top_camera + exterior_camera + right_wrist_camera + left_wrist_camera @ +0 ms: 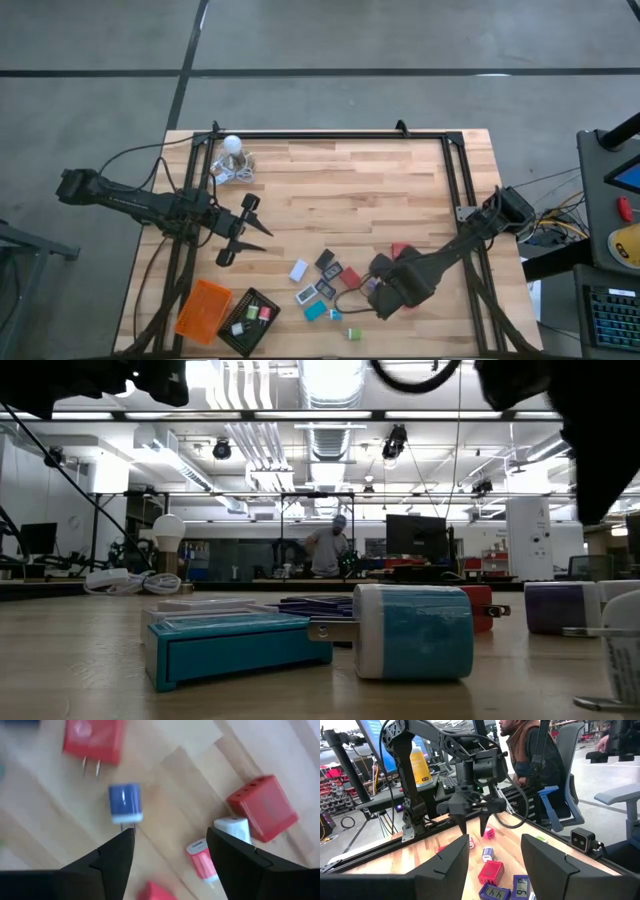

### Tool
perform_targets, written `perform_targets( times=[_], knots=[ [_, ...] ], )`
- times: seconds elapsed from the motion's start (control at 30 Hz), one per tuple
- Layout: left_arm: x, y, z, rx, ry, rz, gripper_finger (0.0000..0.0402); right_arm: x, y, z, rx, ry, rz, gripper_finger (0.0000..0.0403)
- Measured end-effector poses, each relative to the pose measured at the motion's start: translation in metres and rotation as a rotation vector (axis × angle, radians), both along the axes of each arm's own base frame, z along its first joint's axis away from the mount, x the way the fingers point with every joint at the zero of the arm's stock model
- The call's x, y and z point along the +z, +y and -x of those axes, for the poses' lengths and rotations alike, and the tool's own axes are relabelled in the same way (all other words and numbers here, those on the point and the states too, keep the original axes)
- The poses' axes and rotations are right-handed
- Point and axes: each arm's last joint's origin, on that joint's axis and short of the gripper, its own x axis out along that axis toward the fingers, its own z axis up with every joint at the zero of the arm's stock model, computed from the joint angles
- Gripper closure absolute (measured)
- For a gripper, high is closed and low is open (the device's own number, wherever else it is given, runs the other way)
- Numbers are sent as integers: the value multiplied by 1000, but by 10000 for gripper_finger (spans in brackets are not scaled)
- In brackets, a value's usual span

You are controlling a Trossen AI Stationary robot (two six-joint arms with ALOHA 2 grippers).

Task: Pick & Place Office items
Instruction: Put the pink white charger adapter into the black basket

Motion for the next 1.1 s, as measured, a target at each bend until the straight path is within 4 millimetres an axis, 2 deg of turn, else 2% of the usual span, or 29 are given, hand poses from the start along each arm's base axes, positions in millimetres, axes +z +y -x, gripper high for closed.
perform_targets(
  times=[0.1,0.3,0.63,0.77,1.1],
  knots=[
    [0,0,0,0,0,0,218,-2,1,2,90,28,5,171],
    [0,0,0,0,5,0,218,-8,-2,9,140,115,3,186],
    [-1,0,0,0,8,2,218,-30,-6,31,164,229,58,188],
    [-1,0,0,0,11,1,218,-36,-3,39,210,256,71,188],
    [-1,0,0,0,13,-2,218,-45,-3,48,169,275,76,188]
  ],
)
